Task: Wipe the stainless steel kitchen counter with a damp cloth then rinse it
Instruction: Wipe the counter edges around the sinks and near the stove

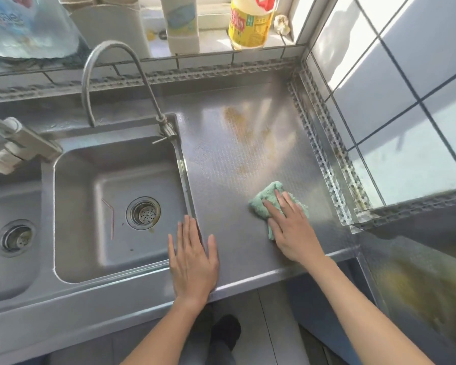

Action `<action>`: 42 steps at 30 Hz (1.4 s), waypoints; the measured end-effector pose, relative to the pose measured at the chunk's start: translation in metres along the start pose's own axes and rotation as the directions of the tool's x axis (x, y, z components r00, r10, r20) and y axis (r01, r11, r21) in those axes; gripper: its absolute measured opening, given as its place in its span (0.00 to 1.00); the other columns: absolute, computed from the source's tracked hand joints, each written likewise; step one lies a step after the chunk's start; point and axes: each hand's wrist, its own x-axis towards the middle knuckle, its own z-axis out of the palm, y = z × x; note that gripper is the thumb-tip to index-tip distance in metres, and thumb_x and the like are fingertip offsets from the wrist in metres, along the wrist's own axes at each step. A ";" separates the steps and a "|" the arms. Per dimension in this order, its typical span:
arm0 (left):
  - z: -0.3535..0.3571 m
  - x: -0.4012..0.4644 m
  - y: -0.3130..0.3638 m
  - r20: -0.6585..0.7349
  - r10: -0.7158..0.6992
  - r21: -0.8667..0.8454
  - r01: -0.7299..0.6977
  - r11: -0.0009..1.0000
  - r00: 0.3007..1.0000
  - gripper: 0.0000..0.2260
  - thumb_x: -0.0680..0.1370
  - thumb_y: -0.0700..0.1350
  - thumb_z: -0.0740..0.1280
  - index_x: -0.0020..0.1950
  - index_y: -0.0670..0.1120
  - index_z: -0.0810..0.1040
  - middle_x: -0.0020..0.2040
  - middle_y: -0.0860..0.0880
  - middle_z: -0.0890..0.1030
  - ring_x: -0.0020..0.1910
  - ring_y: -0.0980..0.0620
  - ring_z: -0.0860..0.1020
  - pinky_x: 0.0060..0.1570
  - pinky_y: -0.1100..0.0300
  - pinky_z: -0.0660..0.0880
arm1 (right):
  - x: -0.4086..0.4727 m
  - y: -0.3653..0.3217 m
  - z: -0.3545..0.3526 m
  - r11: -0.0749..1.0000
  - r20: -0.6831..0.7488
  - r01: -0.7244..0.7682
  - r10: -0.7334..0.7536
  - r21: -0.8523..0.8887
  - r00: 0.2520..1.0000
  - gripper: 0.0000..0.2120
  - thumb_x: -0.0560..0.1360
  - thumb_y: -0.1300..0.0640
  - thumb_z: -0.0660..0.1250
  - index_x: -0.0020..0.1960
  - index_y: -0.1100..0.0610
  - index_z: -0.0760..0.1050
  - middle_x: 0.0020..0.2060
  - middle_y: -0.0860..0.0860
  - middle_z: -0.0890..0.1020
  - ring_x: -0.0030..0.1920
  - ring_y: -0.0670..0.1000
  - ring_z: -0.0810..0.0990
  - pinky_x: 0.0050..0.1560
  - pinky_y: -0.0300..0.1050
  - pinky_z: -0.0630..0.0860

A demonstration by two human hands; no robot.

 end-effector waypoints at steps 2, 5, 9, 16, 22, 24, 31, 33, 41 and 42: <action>-0.002 0.001 -0.001 0.013 -0.001 -0.043 0.002 0.999 1.000 0.30 0.85 0.61 0.47 0.84 0.47 0.55 0.84 0.51 0.57 0.85 0.53 0.53 0.84 0.47 0.51 | 0.034 -0.018 -0.005 0.988 -0.066 -0.142 0.146 0.056 0.987 0.25 0.86 0.52 0.49 0.82 0.46 0.53 0.83 0.51 0.47 0.83 0.52 0.42 0.82 0.57 0.44; -0.009 0.011 0.000 0.036 -0.034 -0.176 0.039 0.984 0.999 0.28 0.85 0.59 0.52 0.82 0.47 0.59 0.84 0.51 0.60 0.85 0.53 0.53 0.84 0.48 0.50 | 0.078 -0.069 0.000 0.975 -0.123 -0.196 0.208 0.104 0.970 0.26 0.85 0.55 0.50 0.82 0.47 0.54 0.83 0.53 0.47 0.83 0.55 0.43 0.81 0.59 0.44; -0.021 0.045 0.006 0.021 -0.023 -0.314 0.029 0.949 1.000 0.25 0.86 0.51 0.54 0.82 0.46 0.60 0.84 0.50 0.60 0.84 0.52 0.53 0.84 0.48 0.50 | 0.064 -0.109 0.020 0.992 -0.081 0.107 -0.102 0.064 0.991 0.25 0.84 0.54 0.54 0.81 0.46 0.59 0.83 0.51 0.51 0.83 0.55 0.45 0.82 0.57 0.45; -0.026 0.115 0.041 0.032 -0.052 -0.413 0.061 0.909 0.998 0.29 0.86 0.52 0.55 0.84 0.42 0.53 0.85 0.45 0.52 0.85 0.49 0.50 0.84 0.49 0.48 | -0.007 -0.012 0.007 0.999 -0.010 0.015 -0.015 0.030 1.000 0.25 0.86 0.51 0.52 0.82 0.43 0.53 0.82 0.45 0.44 0.82 0.49 0.39 0.82 0.54 0.45; -0.002 0.118 0.059 -0.090 -0.085 -0.172 0.068 0.983 0.992 0.33 0.86 0.56 0.52 0.84 0.38 0.49 0.85 0.39 0.50 0.85 0.43 0.49 0.84 0.46 0.49 | 0.089 -0.018 -0.023 0.939 -0.111 -0.295 0.316 0.175 0.942 0.25 0.85 0.53 0.50 0.82 0.47 0.55 0.83 0.52 0.46 0.83 0.55 0.42 0.81 0.58 0.42; 0.003 0.120 0.059 -0.127 -0.097 -0.139 0.079 0.987 0.987 0.32 0.86 0.56 0.53 0.83 0.37 0.51 0.84 0.38 0.52 0.85 0.42 0.52 0.84 0.46 0.51 | 0.118 -0.042 -0.021 0.951 -0.126 -0.262 0.284 0.165 0.950 0.25 0.85 0.52 0.52 0.82 0.46 0.56 0.83 0.52 0.47 0.83 0.54 0.42 0.81 0.57 0.41; 0.007 0.122 0.057 -0.148 -0.108 -0.105 0.092 0.990 0.983 0.32 0.85 0.56 0.53 0.84 0.40 0.50 0.85 0.40 0.52 0.85 0.44 0.52 0.84 0.47 0.51 | 0.060 -0.032 -0.001 0.978 -0.039 0.199 -0.197 0.060 0.980 0.25 0.83 0.54 0.55 0.80 0.44 0.60 0.83 0.48 0.52 0.83 0.50 0.45 0.82 0.55 0.47; 0.007 0.121 0.059 -0.145 -0.116 -0.100 0.102 0.990 0.983 0.32 0.85 0.55 0.55 0.84 0.40 0.51 0.84 0.39 0.52 0.85 0.43 0.52 0.84 0.47 0.52 | 0.042 0.003 -0.010 0.978 0.000 0.206 -0.206 0.030 0.979 0.25 0.84 0.52 0.54 0.81 0.43 0.59 0.83 0.47 0.52 0.83 0.49 0.45 0.82 0.56 0.50; 0.006 0.121 0.062 -0.147 -0.130 -0.060 0.122 0.991 0.981 0.32 0.84 0.55 0.54 0.84 0.38 0.52 0.85 0.39 0.52 0.85 0.43 0.52 0.84 0.48 0.49 | 0.161 0.023 -0.065 0.978 -0.106 -0.185 0.195 0.091 0.975 0.24 0.86 0.51 0.51 0.81 0.46 0.55 0.83 0.54 0.44 0.82 0.56 0.40 0.82 0.59 0.40; 0.005 0.121 0.062 -0.153 -0.133 -0.060 0.125 0.990 0.979 0.33 0.84 0.55 0.54 0.83 0.38 0.53 0.84 0.39 0.53 0.85 0.43 0.53 0.84 0.48 0.50 | 0.177 0.008 -0.064 0.974 -0.115 -0.203 0.214 0.104 0.970 0.24 0.86 0.51 0.52 0.81 0.47 0.56 0.83 0.54 0.44 0.82 0.57 0.41 0.82 0.58 0.39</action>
